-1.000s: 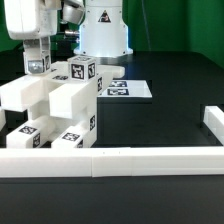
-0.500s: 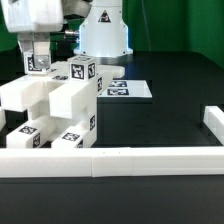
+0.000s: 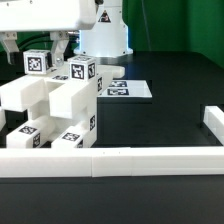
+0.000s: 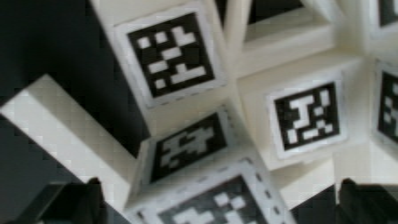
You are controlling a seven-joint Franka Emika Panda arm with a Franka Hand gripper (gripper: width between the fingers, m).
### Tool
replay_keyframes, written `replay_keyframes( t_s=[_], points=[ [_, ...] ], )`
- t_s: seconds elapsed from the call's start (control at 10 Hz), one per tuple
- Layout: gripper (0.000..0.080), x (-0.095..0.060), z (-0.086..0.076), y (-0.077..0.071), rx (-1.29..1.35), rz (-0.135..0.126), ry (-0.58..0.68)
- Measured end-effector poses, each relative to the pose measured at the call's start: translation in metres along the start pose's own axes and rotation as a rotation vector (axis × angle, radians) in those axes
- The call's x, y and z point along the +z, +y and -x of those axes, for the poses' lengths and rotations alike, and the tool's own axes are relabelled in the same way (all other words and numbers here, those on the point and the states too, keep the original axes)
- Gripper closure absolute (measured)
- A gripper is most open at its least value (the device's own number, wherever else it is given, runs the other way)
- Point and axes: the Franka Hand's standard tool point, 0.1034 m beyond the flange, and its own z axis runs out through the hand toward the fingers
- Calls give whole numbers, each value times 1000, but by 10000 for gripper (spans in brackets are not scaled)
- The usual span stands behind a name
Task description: Assemble chair
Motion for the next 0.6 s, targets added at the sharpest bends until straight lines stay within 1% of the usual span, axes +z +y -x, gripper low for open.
replay_keyframes(
  t_s=[0.2, 0.3, 0.5, 0.6],
  points=[
    [150, 0, 0, 0, -156, 1, 1],
    [150, 0, 3, 0, -258, 7, 3],
    [150, 0, 6, -2, -273, 6, 4],
    [261, 0, 6, -1, -273, 6, 4]
  ],
)
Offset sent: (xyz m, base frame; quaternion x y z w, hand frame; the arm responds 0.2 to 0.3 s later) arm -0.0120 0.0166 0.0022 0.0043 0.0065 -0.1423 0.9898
